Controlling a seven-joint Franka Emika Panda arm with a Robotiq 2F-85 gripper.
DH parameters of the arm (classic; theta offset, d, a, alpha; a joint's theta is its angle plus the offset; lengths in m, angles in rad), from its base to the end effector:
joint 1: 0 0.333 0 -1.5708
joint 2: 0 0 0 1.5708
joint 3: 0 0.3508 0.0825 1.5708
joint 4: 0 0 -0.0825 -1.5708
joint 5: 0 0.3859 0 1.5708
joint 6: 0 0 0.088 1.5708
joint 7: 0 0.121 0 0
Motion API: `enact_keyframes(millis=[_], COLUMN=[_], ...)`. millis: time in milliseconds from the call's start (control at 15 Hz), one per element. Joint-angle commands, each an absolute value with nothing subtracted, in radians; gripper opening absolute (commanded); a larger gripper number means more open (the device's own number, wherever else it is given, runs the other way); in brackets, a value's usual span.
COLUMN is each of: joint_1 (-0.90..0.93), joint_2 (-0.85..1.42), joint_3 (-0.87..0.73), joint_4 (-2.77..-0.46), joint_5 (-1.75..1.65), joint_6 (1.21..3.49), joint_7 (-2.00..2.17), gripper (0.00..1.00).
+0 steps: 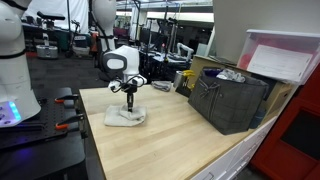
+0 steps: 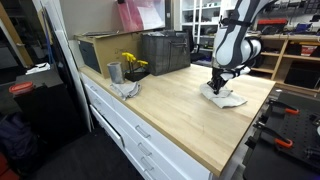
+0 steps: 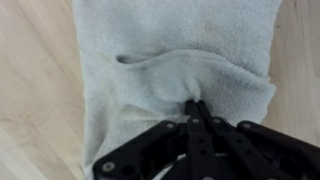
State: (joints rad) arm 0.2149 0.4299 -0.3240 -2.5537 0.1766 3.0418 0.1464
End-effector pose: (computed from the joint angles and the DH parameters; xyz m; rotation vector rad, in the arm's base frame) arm 0.4563 -0.0758 0.1461 2.9735 -0.5989 0.1409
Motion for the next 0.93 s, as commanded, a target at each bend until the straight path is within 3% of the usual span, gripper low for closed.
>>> enact_keyframes(millis=[0,533,867], joint_1=[0.192,0.124,0.118], joint_2=[0.465,0.505,0.508], joint_3=[-0.289,-0.186,-0.207], joint_4=[-2.458,-2.256,-2.204], joint_5=[0.124,0.036,-0.051], joint_6=[2.985,2.964,2.898], joint_7=[0.192,0.106,0.097], gripper=[0.01,0.01,0.01])
